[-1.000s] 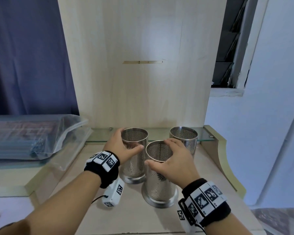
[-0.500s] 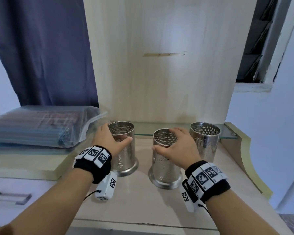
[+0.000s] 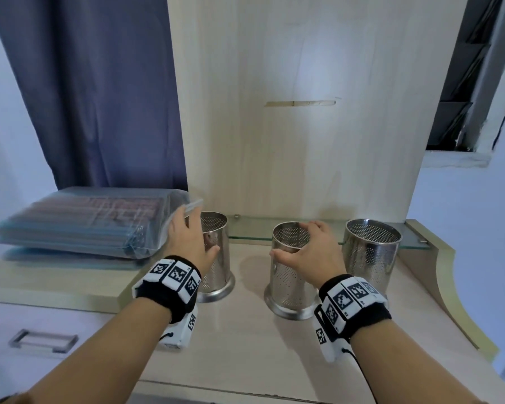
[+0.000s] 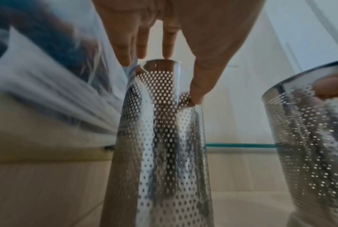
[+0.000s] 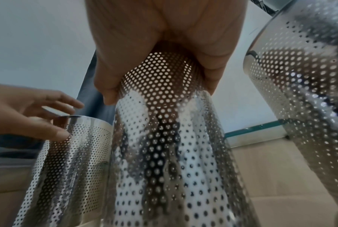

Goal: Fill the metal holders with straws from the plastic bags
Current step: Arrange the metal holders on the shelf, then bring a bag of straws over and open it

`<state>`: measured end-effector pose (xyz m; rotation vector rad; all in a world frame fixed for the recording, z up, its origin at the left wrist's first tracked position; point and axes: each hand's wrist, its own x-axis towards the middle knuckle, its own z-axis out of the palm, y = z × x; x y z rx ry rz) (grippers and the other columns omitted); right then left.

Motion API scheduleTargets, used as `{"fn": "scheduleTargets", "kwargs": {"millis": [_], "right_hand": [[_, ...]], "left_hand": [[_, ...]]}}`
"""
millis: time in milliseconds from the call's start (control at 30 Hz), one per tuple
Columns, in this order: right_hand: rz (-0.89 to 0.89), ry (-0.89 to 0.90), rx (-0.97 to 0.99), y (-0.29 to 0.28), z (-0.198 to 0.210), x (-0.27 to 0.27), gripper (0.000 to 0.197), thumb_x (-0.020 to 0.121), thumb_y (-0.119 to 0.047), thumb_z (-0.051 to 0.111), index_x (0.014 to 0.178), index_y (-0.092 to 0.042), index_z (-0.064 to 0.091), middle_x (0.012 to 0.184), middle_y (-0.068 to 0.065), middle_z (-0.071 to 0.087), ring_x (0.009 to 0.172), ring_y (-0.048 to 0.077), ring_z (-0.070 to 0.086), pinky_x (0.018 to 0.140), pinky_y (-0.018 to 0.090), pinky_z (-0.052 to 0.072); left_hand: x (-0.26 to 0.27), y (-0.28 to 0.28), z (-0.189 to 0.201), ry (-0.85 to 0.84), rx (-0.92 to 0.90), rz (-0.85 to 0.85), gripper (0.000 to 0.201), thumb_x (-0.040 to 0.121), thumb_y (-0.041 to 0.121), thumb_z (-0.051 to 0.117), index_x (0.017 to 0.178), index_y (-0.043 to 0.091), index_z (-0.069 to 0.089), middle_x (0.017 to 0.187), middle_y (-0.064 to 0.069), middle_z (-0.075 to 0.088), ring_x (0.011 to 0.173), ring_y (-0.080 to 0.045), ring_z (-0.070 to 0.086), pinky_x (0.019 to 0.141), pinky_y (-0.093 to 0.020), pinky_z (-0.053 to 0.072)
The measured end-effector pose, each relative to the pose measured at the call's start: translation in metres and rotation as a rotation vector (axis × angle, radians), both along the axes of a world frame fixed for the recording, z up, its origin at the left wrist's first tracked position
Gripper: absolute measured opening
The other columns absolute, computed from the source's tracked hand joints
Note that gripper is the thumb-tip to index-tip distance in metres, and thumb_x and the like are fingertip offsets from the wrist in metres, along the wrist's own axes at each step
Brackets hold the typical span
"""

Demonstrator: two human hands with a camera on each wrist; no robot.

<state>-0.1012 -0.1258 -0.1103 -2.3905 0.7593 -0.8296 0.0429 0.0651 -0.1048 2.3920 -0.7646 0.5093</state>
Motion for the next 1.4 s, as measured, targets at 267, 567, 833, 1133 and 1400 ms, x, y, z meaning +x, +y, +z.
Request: {"fn": "scheduleTargets", "kwargs": {"millis": [267, 567, 833, 1133, 1400], "right_hand": [[0.044, -0.009, -0.006, -0.005, -0.002, 0.011, 0.096, 0.06, -0.06, 0.085, 0.138, -0.016, 0.051, 0.142, 0.001, 0.041, 0.128, 0.014, 0.045, 0.105, 0.025, 0.036], [0.424, -0.067, -0.008, 0.045, -0.009, 0.01, 0.097, 0.053, -0.062, 0.087, 0.136, -0.025, 0.052, 0.131, -0.01, 0.048, 0.116, 0.001, 0.045, 0.101, 0.011, 0.031], [0.585, -0.099, -0.023, 0.094, -0.012, 0.04, 0.099, 0.057, -0.058, 0.088, 0.141, -0.021, 0.05, 0.136, -0.009, 0.045, 0.128, 0.004, 0.042, 0.11, 0.016, 0.028], [0.654, -0.048, -0.063, 0.118, -0.005, 0.06, 0.104, 0.061, -0.062, 0.085, 0.146, -0.019, 0.043, 0.142, -0.007, 0.042, 0.131, 0.007, 0.039, 0.113, 0.023, 0.031], [0.65, -0.017, -0.068, 0.13, -0.005, 0.068, 0.103, 0.063, -0.062, 0.083, 0.147, -0.02, 0.04, 0.145, -0.004, 0.04, 0.134, 0.01, 0.036, 0.115, 0.027, 0.03]], "left_hand": [[-0.006, 0.031, 0.053, -0.173, -0.085, -0.147, 0.055, 0.08, 0.038, 0.073, 0.127, 0.016, 0.054, 0.131, -0.007, 0.048, 0.123, -0.025, 0.044, 0.105, -0.03, 0.028], [0.045, 0.088, 0.083, -0.038, 0.151, 0.083, 0.05, 0.084, 0.041, 0.068, 0.125, 0.014, 0.057, 0.125, -0.016, 0.055, 0.116, -0.034, 0.052, 0.102, -0.04, 0.038], [0.068, 0.095, 0.066, 0.007, 0.215, -0.015, 0.076, 0.082, 0.066, 0.046, 0.136, 0.013, 0.051, 0.132, -0.012, 0.056, 0.119, -0.028, 0.053, 0.103, -0.038, 0.041], [0.083, 0.083, 0.07, -0.023, 0.367, 0.081, 0.074, 0.088, 0.06, 0.053, 0.148, 0.021, 0.035, 0.146, -0.006, 0.044, 0.133, -0.026, 0.043, 0.106, -0.044, 0.038], [0.083, 0.081, 0.075, -0.103, 0.322, 0.066, 0.023, 0.092, 0.036, 0.057, 0.11, 0.028, 0.07, 0.099, 0.004, 0.05, 0.102, -0.022, 0.056, 0.087, -0.034, 0.046]]}}
